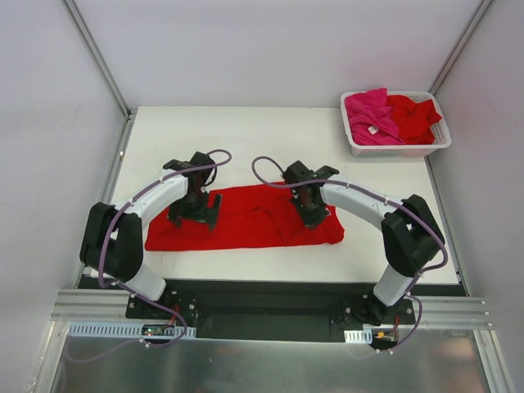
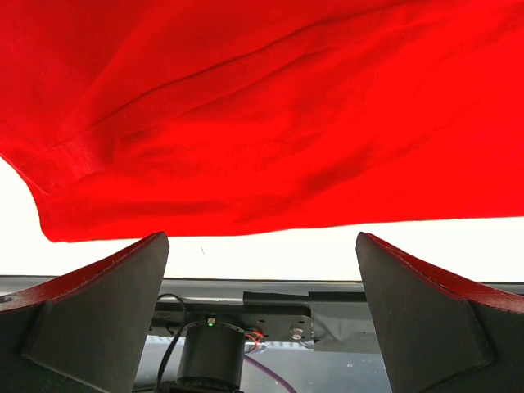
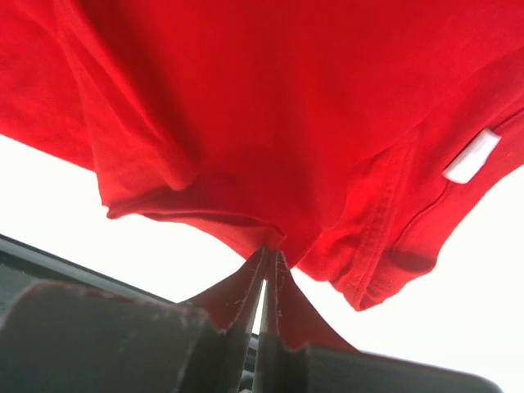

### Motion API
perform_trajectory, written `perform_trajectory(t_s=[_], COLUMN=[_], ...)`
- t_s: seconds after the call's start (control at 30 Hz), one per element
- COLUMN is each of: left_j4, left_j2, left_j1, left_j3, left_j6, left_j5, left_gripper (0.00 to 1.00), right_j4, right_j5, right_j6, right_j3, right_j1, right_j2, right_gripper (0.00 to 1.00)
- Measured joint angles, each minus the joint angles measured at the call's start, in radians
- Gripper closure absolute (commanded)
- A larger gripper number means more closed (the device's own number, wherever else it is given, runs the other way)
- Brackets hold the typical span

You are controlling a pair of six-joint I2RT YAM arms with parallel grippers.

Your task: Fold and stack the t-shirts

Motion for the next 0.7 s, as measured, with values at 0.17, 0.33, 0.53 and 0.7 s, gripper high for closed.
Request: perform_trajectory(t_s=[0.17, 0.33, 0.53, 0.7], left_j4=[0.000, 0.000, 0.002, 0.007], left_j2=[0.003, 0.011, 0.018, 0.018], left_j1=[0.000, 0.000, 0.000, 0.000], left_j3=[0.000, 0.000, 0.000, 0.000], left_j6=[0.000, 0.001, 0.003, 0.005], left_j5=[0.000, -0.001, -0.001, -0.001], left_gripper=[0.01, 0.01, 0.00, 0.01], right_j4=[-0.014, -0.029, -0.057, -0.081], right_j5=[0.003, 0.010, 0.031, 0.051], right_j6=[-0.002, -0.002, -0.003, -0.009], right_j3=[-0.036, -0.059, -0.075, -0.092], right_j1=[0.013, 0.023, 0.034, 0.040], right_j2=[-0.010, -0.025, -0.046, -0.063], right_gripper=[0.94, 0.91, 0.71, 0.58])
